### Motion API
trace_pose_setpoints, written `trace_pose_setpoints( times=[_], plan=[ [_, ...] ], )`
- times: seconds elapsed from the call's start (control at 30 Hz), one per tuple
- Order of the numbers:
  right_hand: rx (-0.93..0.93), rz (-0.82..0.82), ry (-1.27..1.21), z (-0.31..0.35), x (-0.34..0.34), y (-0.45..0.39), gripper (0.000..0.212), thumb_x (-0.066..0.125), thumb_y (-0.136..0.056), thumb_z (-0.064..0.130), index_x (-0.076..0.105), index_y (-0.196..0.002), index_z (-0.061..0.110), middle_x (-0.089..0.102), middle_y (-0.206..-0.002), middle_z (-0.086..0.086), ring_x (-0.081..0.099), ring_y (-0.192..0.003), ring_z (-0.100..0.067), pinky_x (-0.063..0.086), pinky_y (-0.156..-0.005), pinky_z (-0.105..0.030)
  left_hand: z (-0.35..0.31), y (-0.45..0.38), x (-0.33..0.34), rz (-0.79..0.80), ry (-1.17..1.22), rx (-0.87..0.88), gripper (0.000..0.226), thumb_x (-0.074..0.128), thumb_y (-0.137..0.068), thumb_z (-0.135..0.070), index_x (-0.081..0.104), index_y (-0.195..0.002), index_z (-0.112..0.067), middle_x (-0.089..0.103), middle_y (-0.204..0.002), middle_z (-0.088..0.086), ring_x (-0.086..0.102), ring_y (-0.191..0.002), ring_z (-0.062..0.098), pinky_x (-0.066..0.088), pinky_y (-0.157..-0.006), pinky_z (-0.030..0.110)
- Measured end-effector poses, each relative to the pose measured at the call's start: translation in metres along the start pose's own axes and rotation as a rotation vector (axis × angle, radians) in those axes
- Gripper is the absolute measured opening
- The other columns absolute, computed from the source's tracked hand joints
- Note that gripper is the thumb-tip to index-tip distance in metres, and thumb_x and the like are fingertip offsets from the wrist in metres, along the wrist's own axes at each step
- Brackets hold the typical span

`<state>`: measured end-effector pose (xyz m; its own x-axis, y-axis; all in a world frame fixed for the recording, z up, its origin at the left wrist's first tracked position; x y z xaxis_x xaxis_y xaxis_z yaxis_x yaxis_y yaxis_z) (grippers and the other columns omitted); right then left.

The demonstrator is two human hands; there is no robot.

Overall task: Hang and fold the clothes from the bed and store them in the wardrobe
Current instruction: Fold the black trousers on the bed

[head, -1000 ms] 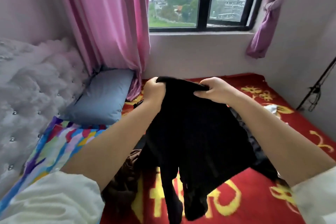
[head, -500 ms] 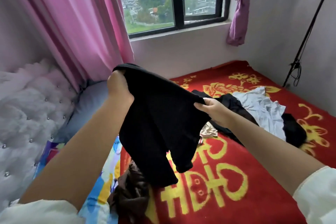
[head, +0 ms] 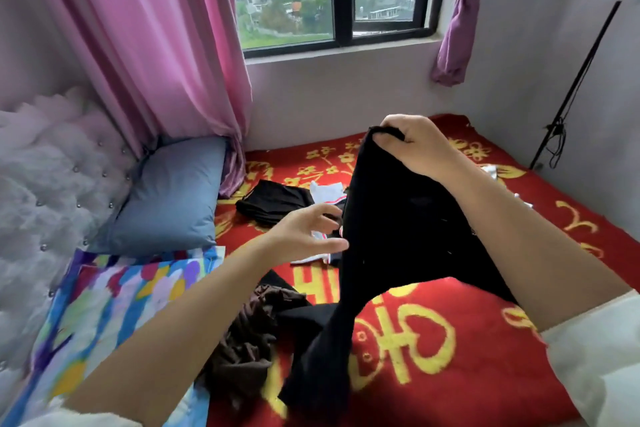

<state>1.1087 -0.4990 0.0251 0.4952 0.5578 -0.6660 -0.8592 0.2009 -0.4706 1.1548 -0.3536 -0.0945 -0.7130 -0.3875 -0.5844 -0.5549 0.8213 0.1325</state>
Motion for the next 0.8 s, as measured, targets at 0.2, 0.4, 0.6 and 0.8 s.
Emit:
trace_pose_setpoints(
  times=[0.2,0.4,0.6,0.8],
  plan=[
    [0.042,0.100,-0.002,-0.002,-0.009,0.011,0.016,0.052,-0.090,0.006,0.055,-0.074,0.010,0.047,-0.059,0.008,0.050,-0.048,0.007,0.036,-0.048,-0.008,-0.043,-0.024,0.010,-0.240,0.266,0.184,0.043,0.070,-0.080,-0.018,0.044,-0.108,-0.036,0.063,-0.094,-0.012,0.059,-0.092,-0.002,0.045,-0.078,0.005],
    [0.075,0.058,0.029,-0.027,-0.017,0.026,0.012,0.060,-0.085,0.005,0.060,-0.076,0.013,0.050,-0.062,0.012,0.051,-0.055,0.009,0.037,-0.054,-0.007,-0.055,-0.047,0.008,-0.413,-0.010,0.137,0.010,0.059,-0.084,-0.016,0.051,-0.090,-0.019,0.055,-0.066,-0.005,0.053,-0.063,0.011,0.040,-0.057,0.020],
    [0.265,0.111,-0.096,-0.075,0.013,0.070,0.029,0.060,-0.087,0.016,0.056,-0.115,0.008,0.055,-0.081,0.015,0.056,-0.069,0.005,0.043,-0.064,-0.006,-0.003,-0.068,0.006,-0.447,0.300,-0.131,0.024,0.055,-0.087,-0.029,0.059,-0.081,-0.006,0.063,-0.097,0.016,0.061,-0.093,0.031,0.049,-0.077,0.037],
    [0.361,0.530,-0.221,-0.091,0.098,0.139,0.098,0.057,-0.055,0.067,0.025,-0.139,0.025,0.038,-0.123,0.020,0.044,-0.107,0.008,0.033,-0.086,-0.003,0.025,-0.066,-0.027,-0.473,0.664,-0.331,0.016,0.046,-0.095,-0.024,0.052,-0.102,-0.011,0.058,-0.086,0.004,0.058,-0.083,0.025,0.049,-0.079,0.038]
  ],
)
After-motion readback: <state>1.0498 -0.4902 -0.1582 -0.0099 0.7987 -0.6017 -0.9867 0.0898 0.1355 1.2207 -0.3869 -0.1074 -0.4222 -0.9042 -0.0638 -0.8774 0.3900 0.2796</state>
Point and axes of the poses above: each hand's wrist, its own y-axis away from the middle knuckle, its own x-axis out of the palm, z = x × y, the point moved 8 cm from there along -y, towards the middle knuckle
